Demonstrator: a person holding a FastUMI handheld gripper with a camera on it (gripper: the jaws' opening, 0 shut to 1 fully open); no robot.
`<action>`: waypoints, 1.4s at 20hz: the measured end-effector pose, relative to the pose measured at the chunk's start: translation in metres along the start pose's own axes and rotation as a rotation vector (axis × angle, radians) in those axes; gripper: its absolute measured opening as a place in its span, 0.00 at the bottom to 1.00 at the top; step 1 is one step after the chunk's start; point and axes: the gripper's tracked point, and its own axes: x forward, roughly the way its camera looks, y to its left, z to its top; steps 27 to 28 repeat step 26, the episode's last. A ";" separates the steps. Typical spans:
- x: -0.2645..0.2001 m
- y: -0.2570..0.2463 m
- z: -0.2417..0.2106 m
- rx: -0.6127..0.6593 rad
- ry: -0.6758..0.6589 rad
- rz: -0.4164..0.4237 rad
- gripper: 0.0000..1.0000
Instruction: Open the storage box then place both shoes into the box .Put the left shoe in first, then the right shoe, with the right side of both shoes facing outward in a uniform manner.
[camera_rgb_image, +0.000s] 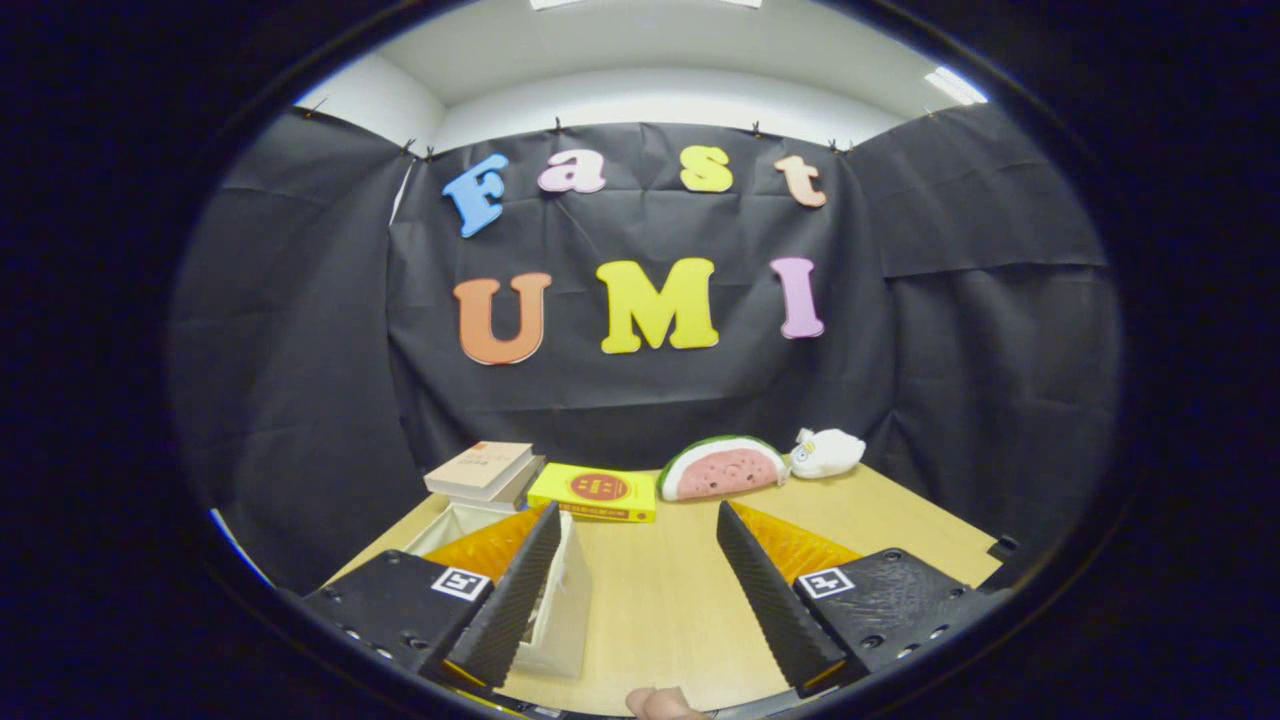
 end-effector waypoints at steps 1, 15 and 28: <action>-0.004 -0.007 0.002 0.001 -0.016 -0.013 0.95; -0.032 -0.034 0.001 -0.040 -0.107 0.016 0.96; -0.031 -0.070 -0.031 -0.066 -0.037 -0.028 0.96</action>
